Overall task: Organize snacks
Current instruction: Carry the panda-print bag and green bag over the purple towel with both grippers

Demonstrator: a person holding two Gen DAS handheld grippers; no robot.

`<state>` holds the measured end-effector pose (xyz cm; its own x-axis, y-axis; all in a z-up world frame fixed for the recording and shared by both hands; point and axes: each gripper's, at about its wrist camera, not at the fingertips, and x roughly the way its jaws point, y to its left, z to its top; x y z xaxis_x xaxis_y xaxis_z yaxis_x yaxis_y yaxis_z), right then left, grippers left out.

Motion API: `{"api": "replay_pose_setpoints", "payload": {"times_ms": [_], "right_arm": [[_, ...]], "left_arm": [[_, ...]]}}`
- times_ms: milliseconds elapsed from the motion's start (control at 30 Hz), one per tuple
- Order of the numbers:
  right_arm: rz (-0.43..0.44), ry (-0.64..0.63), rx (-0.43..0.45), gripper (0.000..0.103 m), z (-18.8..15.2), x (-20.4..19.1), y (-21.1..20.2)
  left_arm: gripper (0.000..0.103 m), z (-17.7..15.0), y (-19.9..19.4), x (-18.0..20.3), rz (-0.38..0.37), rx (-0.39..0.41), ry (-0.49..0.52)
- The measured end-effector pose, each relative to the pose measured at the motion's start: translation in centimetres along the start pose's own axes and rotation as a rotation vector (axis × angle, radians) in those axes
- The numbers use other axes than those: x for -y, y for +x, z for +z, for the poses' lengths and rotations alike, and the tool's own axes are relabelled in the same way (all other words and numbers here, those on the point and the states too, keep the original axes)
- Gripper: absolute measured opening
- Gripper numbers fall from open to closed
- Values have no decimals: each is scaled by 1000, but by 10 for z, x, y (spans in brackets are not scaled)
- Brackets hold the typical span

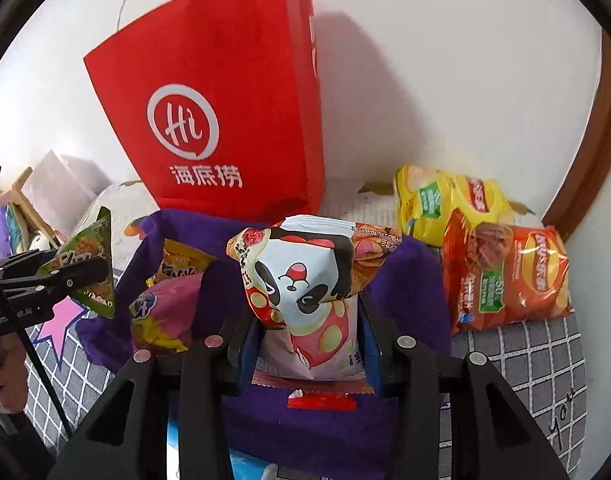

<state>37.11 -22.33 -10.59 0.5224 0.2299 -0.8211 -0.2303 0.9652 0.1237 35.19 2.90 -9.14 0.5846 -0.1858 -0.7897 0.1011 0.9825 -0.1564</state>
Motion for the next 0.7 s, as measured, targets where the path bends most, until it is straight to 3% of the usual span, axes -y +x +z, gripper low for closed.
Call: {"api": "replay_pose_setpoints", "payload": {"times_ms": [700], "right_arm": [[9, 15, -38, 43, -1, 6, 10]], "left_arm": [[53, -1, 11, -5, -13, -24, -18]]}}
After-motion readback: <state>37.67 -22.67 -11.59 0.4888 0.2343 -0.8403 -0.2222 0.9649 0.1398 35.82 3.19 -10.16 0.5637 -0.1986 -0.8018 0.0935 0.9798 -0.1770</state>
